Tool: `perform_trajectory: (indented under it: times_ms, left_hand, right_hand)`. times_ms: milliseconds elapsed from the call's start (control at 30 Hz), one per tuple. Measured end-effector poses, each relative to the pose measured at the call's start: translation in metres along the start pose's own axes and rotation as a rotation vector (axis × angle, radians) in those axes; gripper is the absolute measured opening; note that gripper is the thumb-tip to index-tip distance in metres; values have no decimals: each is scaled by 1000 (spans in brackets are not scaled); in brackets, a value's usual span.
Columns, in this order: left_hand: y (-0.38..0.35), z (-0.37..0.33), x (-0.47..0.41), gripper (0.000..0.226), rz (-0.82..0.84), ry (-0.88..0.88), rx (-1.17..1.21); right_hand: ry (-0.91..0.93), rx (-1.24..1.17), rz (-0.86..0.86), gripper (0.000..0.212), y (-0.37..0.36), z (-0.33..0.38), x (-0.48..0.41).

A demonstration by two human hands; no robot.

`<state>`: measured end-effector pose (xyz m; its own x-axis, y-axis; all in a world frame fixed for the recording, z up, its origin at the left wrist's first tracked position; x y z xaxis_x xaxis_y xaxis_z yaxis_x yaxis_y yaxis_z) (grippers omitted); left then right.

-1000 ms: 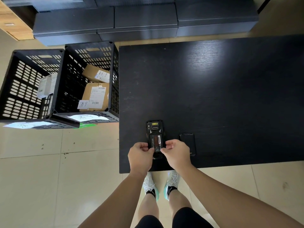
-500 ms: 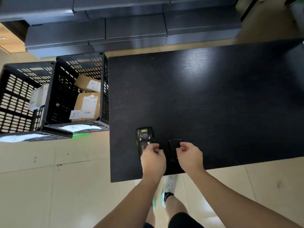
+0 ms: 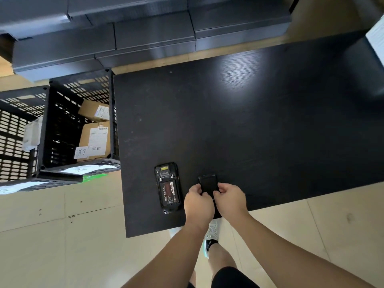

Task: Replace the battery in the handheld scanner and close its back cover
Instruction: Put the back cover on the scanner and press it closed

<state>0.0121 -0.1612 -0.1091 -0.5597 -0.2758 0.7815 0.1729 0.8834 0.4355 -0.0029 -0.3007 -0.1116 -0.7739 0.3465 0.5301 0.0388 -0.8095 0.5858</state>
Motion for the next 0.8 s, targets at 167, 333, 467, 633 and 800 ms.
perform_trajectory:
  times_ms: [167,333,467,633,800]
  left_hand:
    - [0,5,-3,42,-24,117,178]
    - [4,6,-6,40,-28,166,275]
    - [13,2,-7,38,-47,143,275]
    - [43,-6,-2,29,-73,51,279]
    - [96,-4,-8,25,-127,-63,278]
  right_hand:
    - [-75,-103,-27,36,3,-6,-4]
    - [-94,-149,-37,33,5,-7,-5]
    - [-78,-178,-62,28,9,-1,-3]
    - [-10,-200,-38,24,5,25,2]
    - [103,-202,28,23,-19,64,10]
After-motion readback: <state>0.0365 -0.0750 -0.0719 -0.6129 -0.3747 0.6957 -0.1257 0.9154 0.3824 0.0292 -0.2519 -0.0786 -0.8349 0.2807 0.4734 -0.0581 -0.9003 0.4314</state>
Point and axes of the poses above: each hand's wrist, its own x-axis away from the middle knuckle, its own y-axis out of the back of the hand, z = x × y, the point moved 7 cm from there along -x, towards the middle knuckle, and after that the axes turned 10 degrees about y, right-handed, at the moved point
